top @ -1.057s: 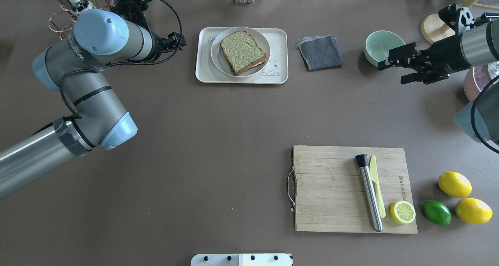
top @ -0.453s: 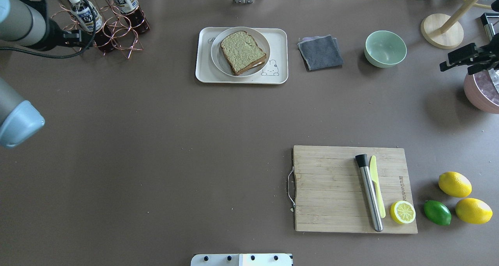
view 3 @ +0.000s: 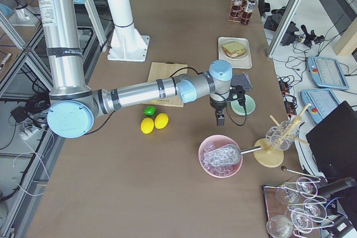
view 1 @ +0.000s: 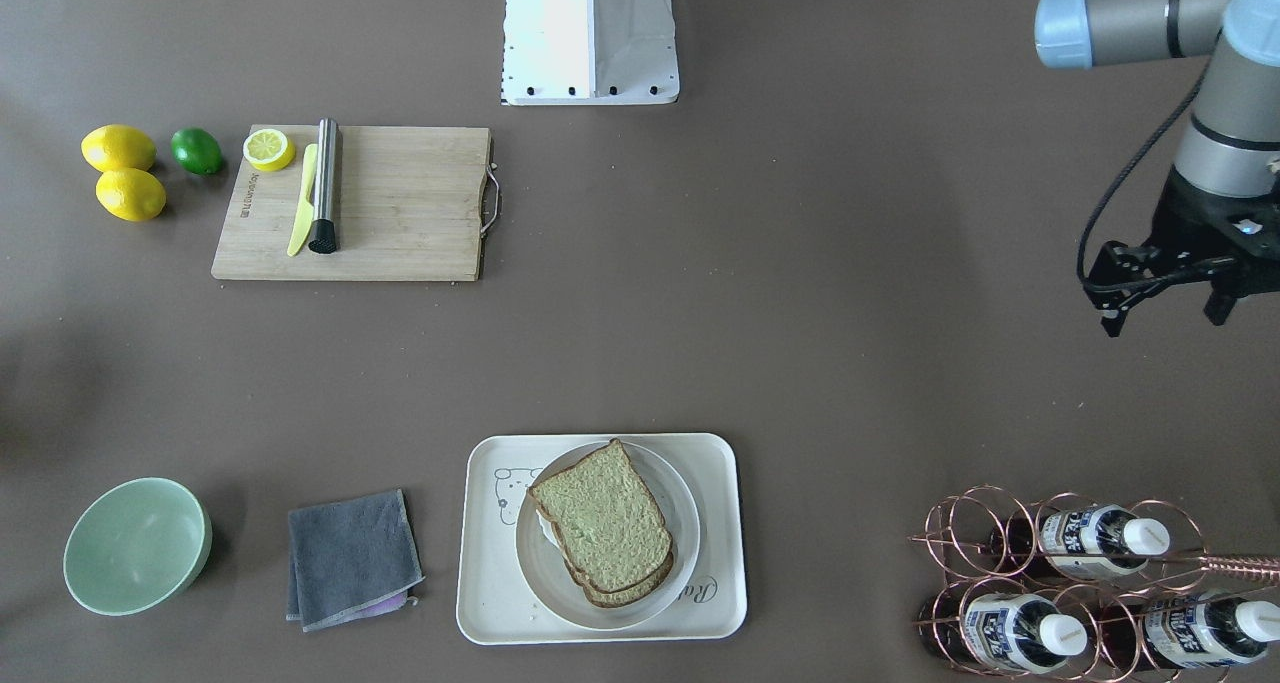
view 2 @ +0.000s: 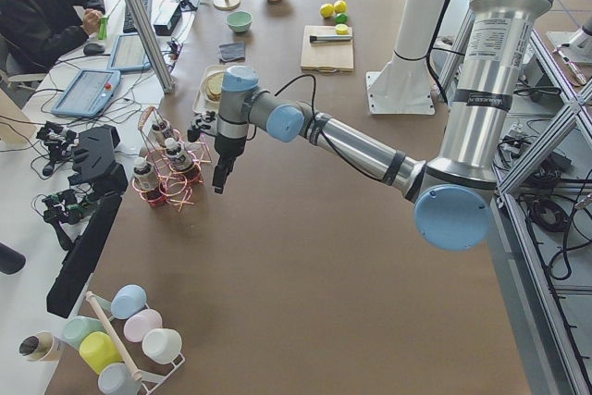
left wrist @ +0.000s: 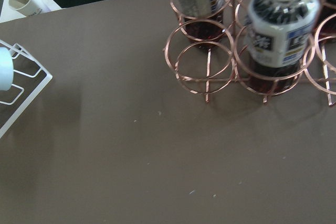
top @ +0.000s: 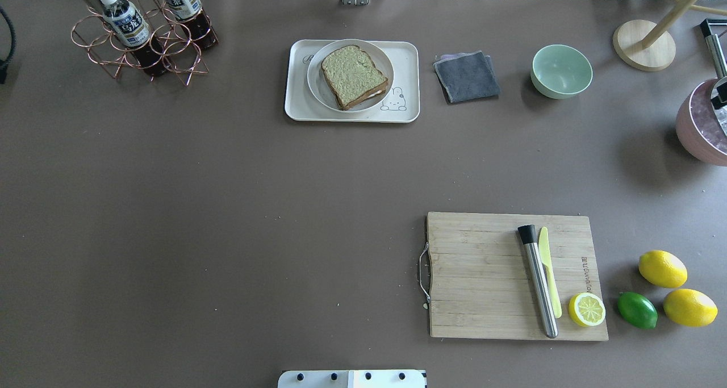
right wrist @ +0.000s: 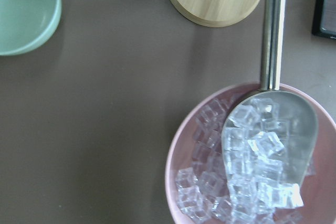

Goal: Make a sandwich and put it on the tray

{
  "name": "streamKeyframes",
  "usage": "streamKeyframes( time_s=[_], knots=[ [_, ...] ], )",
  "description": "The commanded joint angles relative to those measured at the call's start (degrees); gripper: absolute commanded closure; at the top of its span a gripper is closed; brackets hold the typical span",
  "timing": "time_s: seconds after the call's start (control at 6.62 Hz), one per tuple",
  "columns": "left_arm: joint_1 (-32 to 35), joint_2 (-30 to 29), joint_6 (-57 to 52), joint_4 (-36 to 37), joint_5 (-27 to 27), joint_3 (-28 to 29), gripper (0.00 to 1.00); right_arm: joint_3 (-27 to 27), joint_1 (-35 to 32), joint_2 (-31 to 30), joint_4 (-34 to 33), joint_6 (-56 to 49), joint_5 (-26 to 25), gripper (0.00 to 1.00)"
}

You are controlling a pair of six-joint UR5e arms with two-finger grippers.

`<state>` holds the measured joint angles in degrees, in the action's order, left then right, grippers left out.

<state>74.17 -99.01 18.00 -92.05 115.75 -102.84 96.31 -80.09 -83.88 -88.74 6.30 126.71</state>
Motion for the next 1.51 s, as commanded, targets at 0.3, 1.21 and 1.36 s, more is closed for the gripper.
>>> streamKeyframes(
  time_s=[0.3, 1.21, 1.36],
  knots=[
    [13.1, 2.7, -13.8, -1.6, 15.2, 7.6, 0.02, -6.2, -10.0, -0.1, -6.2, -15.0, 0.5, 0.0],
    [16.6, 6.5, -13.3, -2.4, 21.6, 8.9, 0.02, -6.2, -12.8, -2.1, -6.1, -14.2, 5.1, 0.0],
    [16.6, 6.5, -13.3, -2.4, 21.6, 8.9, 0.02, -6.6, -12.9, -2.1, -6.1, -14.1, 5.1, 0.0]
  ],
)
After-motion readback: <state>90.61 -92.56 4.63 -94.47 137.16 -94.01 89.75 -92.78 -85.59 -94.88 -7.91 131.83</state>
